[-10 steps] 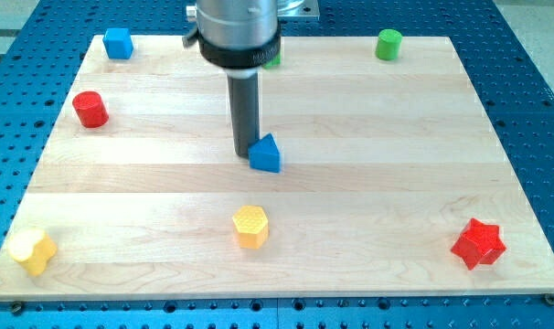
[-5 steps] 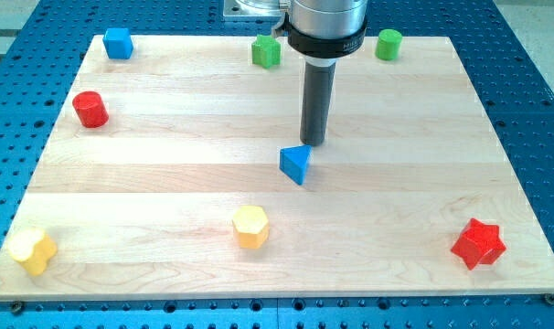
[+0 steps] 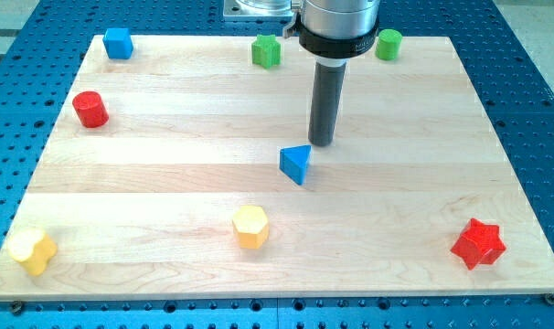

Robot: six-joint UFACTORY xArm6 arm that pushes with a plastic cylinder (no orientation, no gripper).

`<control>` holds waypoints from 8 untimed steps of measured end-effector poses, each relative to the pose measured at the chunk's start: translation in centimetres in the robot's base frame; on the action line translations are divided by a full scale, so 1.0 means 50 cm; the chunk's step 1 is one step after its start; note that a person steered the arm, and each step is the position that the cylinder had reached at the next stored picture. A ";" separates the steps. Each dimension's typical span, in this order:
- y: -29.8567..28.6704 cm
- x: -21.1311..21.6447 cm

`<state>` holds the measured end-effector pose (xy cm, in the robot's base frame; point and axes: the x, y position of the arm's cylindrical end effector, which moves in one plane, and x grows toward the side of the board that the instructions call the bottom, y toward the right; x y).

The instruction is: Put the blue triangle diagonally top left to the yellow hexagon

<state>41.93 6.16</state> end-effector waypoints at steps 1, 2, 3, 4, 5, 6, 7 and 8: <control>0.023 0.036; -0.046 0.083; -0.137 0.124; -0.134 0.125; -0.187 0.115; -0.279 0.175; -0.344 0.139; -0.473 0.202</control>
<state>52.02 -17.49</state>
